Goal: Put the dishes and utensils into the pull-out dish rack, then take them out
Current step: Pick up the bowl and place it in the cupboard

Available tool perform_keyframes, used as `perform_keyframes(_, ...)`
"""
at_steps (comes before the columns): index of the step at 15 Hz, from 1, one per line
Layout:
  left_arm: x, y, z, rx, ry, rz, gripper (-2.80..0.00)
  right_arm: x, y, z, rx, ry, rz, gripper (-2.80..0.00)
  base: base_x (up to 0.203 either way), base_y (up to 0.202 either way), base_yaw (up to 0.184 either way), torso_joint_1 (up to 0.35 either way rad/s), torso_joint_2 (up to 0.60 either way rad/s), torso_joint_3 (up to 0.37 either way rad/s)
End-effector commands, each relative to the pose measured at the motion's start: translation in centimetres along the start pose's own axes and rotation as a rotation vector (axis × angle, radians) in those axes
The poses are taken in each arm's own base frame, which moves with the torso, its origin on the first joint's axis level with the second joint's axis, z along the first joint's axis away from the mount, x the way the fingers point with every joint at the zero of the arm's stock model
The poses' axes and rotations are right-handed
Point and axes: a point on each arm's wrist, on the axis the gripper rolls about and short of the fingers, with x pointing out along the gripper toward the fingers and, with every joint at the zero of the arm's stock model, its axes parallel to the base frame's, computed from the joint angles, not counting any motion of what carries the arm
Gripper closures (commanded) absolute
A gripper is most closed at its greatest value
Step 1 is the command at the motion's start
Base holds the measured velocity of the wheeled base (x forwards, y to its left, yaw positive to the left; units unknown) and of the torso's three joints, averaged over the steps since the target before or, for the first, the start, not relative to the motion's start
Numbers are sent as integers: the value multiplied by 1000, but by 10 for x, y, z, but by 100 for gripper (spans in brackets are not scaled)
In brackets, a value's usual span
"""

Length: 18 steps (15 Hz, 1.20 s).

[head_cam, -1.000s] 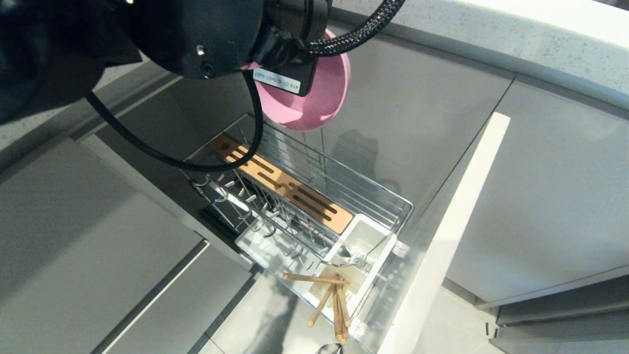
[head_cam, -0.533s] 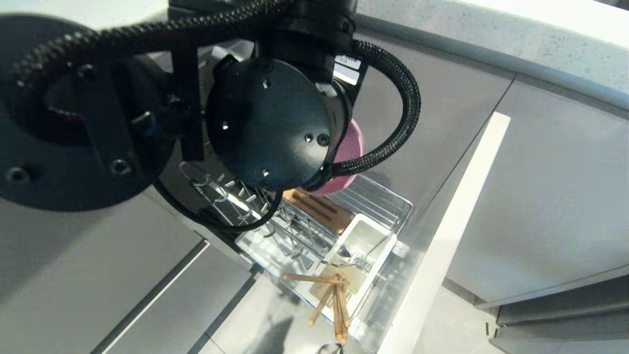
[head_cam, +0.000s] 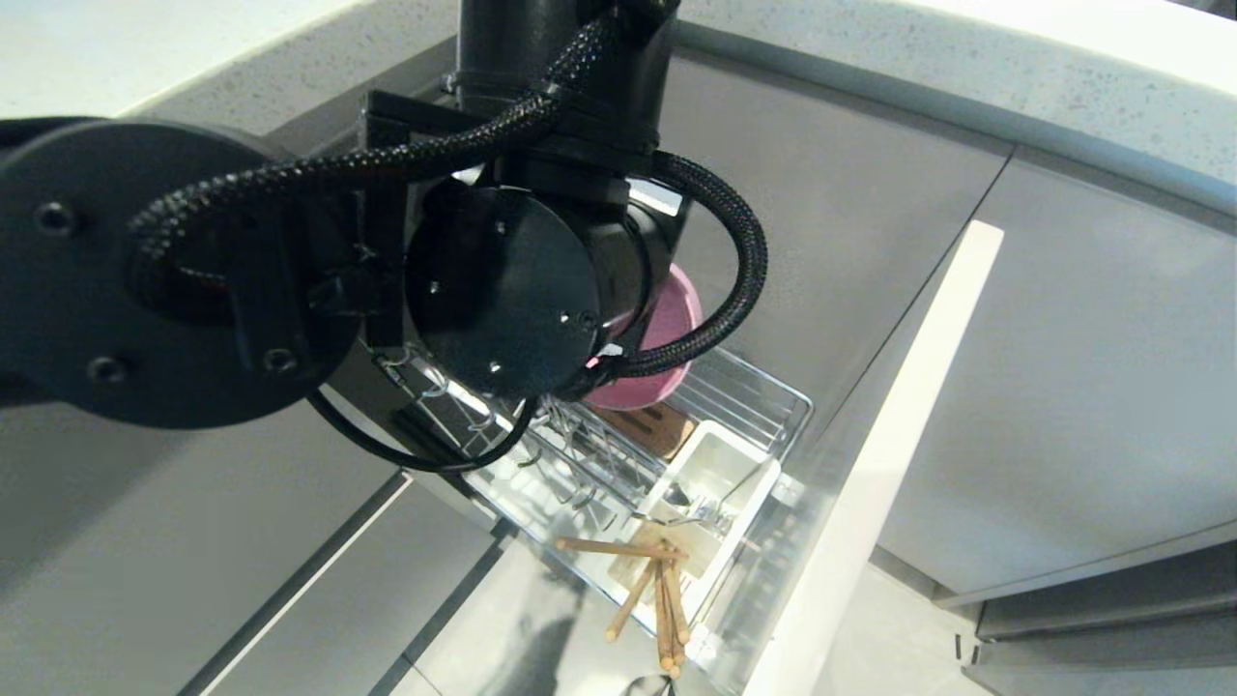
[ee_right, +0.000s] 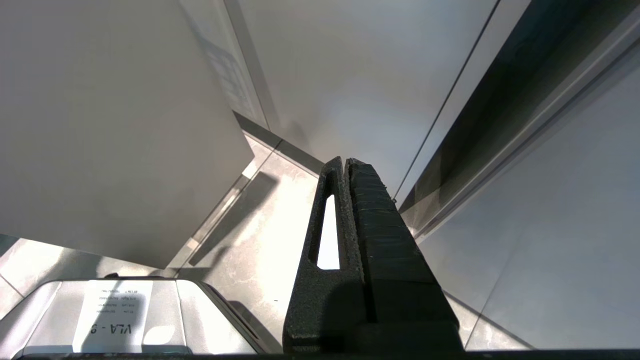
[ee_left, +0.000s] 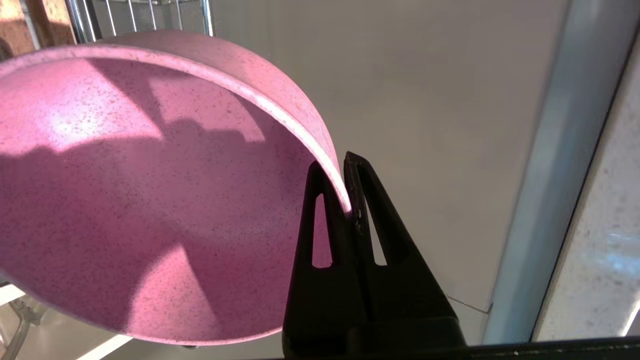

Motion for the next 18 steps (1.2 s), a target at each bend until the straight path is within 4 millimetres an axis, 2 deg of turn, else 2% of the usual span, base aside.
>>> perform_keyframes(1, 6, 1, 9, -31, -6, 4, 0, 0, 0, 0, 0, 1, 0, 0, 0, 0, 0, 0, 0, 0)
perform_keyframes(6, 15, 11, 21, -92, 87, 14, 0, 0, 0, 0, 0, 1, 1, 0, 0, 0, 0, 0, 0, 0)
perform_keyframes(9, 21, 19, 40, -130, 157, -4, 0, 0, 0, 0, 0, 1, 0, 0, 0, 0, 0, 0, 0, 0)
perform_keyframes(13, 11, 24, 72, -203, 219, -121, 0, 0, 0, 0, 0, 0, 1, 0, 0, 0, 0, 0, 0, 0)
perform_keyframes(18, 7, 39, 71, -245, 218, -233, 0, 0, 0, 0, 0, 1, 1, 0, 0, 0, 0, 0, 0, 0)
